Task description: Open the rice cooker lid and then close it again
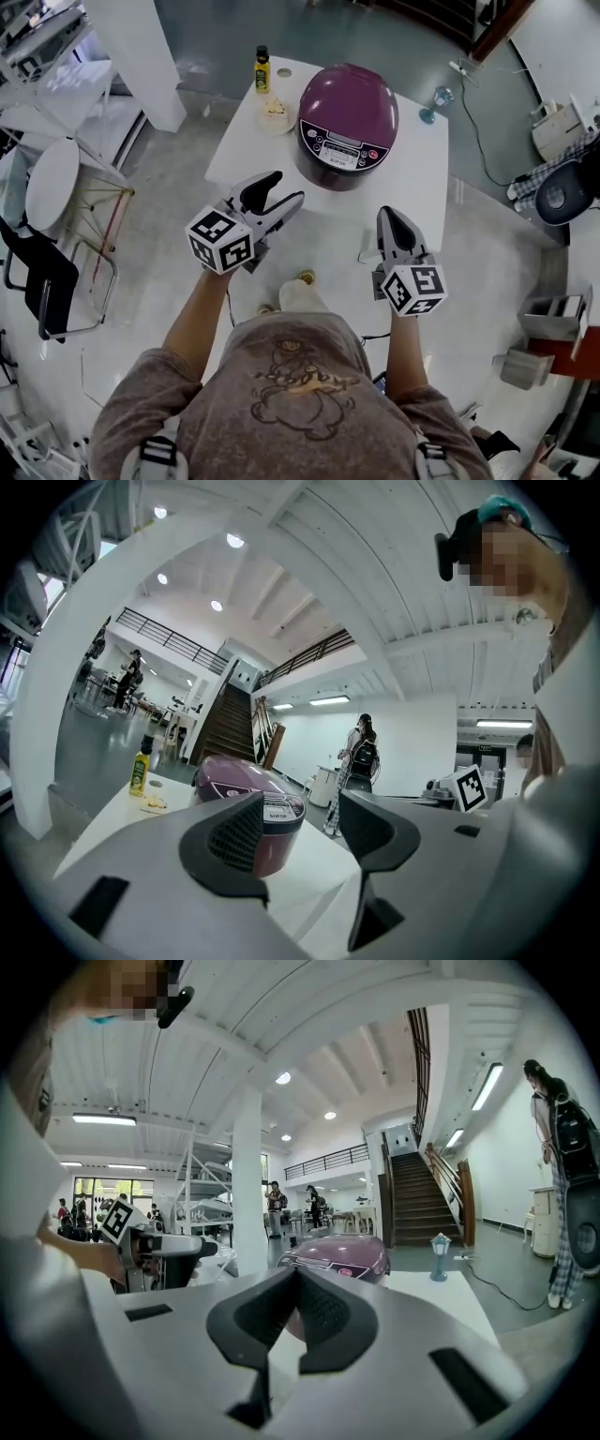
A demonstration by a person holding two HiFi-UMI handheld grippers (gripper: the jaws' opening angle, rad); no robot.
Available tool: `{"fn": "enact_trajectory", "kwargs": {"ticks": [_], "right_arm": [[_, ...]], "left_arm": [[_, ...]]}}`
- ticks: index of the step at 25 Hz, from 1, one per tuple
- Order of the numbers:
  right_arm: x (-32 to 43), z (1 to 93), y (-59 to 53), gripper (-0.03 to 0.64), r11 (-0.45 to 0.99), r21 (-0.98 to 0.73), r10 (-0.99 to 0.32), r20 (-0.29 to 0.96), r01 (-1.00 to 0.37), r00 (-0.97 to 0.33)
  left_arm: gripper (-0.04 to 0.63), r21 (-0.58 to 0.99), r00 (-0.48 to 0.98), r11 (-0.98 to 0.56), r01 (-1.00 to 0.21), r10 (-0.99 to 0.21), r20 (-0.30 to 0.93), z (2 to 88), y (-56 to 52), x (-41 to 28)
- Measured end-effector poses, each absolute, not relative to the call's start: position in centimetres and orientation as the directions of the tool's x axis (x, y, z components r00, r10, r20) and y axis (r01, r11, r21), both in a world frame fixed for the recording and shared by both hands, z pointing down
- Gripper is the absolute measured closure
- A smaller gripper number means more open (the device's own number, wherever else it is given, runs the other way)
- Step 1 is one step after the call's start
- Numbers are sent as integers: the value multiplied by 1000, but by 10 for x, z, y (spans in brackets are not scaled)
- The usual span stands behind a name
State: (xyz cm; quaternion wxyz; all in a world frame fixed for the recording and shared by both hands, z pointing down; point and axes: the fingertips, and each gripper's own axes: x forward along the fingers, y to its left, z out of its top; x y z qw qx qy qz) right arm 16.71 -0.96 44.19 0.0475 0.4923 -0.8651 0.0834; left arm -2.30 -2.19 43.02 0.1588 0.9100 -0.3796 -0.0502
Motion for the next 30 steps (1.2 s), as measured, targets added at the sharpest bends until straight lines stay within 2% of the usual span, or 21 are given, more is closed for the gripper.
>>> {"fn": "enact_trajectory", "kwargs": {"ticks": [8, 18, 30], "right_arm": [[162, 457, 28, 612, 479, -130, -857, 146, -868, -495], [152, 474, 45, 614, 453, -125, -871, 150, -883, -468], [149, 480, 45, 615, 425, -128, -884, 155, -896, -441]], "left_arm": [[404, 284, 668, -627, -726, -741, 71, 451, 5, -34], [563, 221, 592, -563, -797, -800, 96, 471, 19, -50], [574, 257, 551, -513, -819, -828, 105, 471, 13, -52]]}}
